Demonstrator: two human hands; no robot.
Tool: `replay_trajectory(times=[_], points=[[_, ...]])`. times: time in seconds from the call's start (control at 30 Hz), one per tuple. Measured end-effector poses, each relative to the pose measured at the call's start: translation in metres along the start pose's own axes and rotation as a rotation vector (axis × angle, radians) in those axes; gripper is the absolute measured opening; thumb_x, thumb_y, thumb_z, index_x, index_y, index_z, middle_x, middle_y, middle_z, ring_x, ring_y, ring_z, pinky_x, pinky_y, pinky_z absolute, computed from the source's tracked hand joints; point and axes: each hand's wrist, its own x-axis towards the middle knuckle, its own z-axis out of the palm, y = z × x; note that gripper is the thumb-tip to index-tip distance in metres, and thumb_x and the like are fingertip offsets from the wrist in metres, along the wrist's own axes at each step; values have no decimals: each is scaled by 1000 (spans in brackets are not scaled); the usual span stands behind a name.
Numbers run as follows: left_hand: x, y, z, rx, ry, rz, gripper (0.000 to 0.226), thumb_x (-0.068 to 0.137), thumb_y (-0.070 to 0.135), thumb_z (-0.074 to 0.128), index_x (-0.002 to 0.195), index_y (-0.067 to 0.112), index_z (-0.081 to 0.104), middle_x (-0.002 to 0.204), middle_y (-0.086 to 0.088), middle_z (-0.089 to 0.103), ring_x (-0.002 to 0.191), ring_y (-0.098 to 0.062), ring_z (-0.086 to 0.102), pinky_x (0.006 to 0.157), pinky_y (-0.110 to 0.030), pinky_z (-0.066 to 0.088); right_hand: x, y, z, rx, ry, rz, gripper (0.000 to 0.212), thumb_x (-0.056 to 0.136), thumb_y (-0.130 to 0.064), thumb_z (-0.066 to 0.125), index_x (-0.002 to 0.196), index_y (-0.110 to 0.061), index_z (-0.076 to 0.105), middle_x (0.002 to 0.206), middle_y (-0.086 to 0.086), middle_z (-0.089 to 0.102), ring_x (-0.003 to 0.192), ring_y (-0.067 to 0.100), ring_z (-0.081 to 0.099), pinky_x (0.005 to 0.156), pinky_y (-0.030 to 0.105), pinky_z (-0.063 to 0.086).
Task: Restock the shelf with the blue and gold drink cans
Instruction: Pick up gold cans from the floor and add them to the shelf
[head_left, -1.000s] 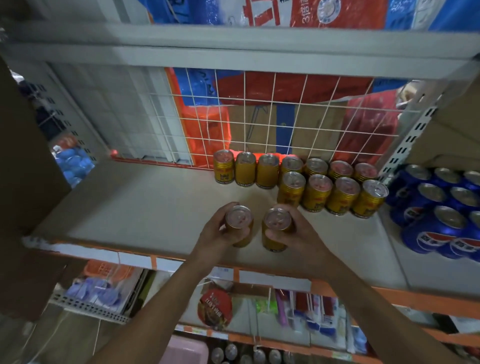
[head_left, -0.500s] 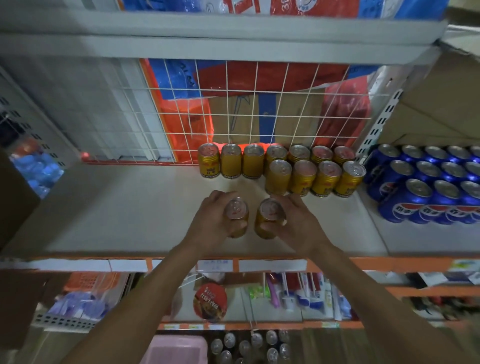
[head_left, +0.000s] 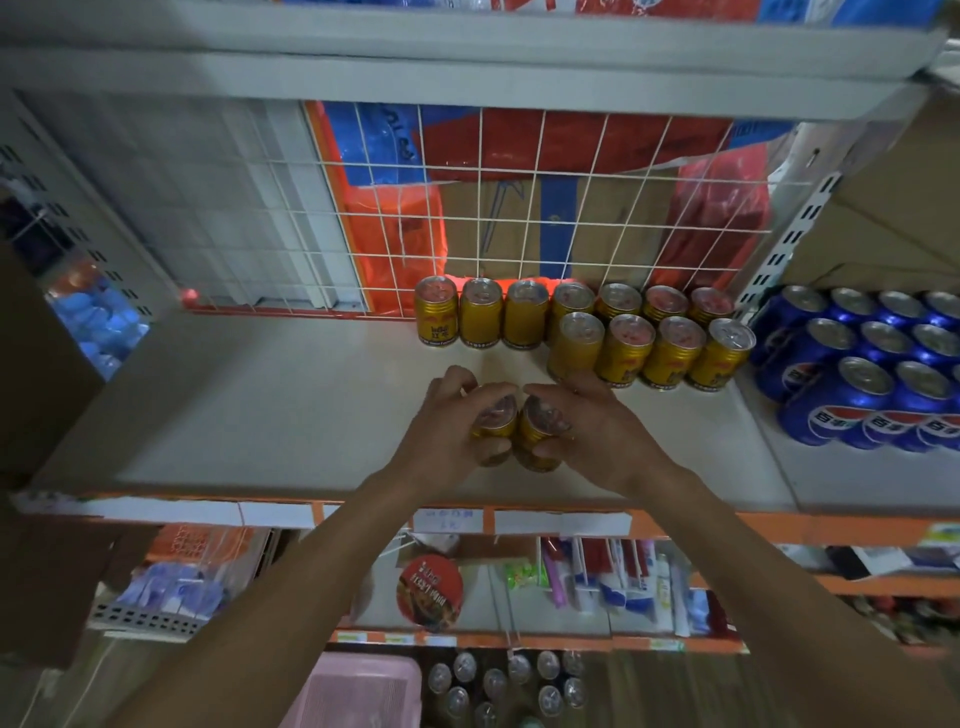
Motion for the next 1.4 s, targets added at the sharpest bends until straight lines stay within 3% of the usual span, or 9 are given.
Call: replay_trajectory(times=[0.17,0.33,0.43,0.5,0.63,0.87,1.13,1.3,1.4], points=[[6,-9,-12,-73,-72,52,71,83,6,78,145,23,48,138,-3,48,126,-24,47,104,-42,44,1,3,-6,-32,13,-50,75,88,-12,74,153,-23,38,150,5,39,132,30,47,99,42,48],[3,-11,-12,-10,-65,126,66,86,5,76,144,21,49,157,-4,34,142,-23,36,110,-37,42,-6,6,0,-96,121,-118,68,84,-12,77,145,-24,49,156,1,41,138,29,44,92,48,56],[-5,-12,-2,117,48,114,71,78,25,85,139,31,49,152,-9,32,136,-31,36,93,-42,53,-15,10,9,-258,204,-154,80,69,-22,90,140,-22,53,148,10,45,131,36,44,73,45,59],[-8,-10,7,160,118,106,74,74,25,87,136,30,48,141,-9,37,124,-32,43,80,-43,59,-18,9,16,-304,260,-133,81,65,-25,92,137,-22,55,137,12,51,120,34,49,68,41,59],[-9,-10,21,172,188,103,70,77,15,85,139,22,51,141,-10,39,117,-33,49,81,-40,57,-17,10,28,-312,338,-170,71,71,-14,84,136,-16,59,138,10,56,120,33,55,78,42,61],[1,-13,26,197,234,44,72,74,24,87,134,23,49,132,-13,41,107,-34,53,71,-44,60,-5,23,33,-320,374,-232,67,77,-12,81,139,-14,58,143,5,57,133,27,52,88,37,60],[22,-21,25,197,234,11,71,77,26,86,137,20,49,134,-11,39,114,-33,53,79,-45,59,19,28,36,-346,376,-235,70,78,-3,77,144,-9,53,148,6,53,143,25,42,112,33,43],[33,-26,24,218,244,31,71,75,24,87,135,19,49,140,-11,40,117,-33,52,77,-46,60,33,30,41,-399,412,-229,65,80,0,68,143,-5,53,145,10,55,140,28,44,115,38,39],[43,-28,21,235,247,58,70,77,23,85,136,17,49,147,-7,40,122,-32,50,82,-44,59,44,28,37,-441,432,-237,55,87,-3,50,142,-4,54,142,12,57,136,31,48,115,41,39]])
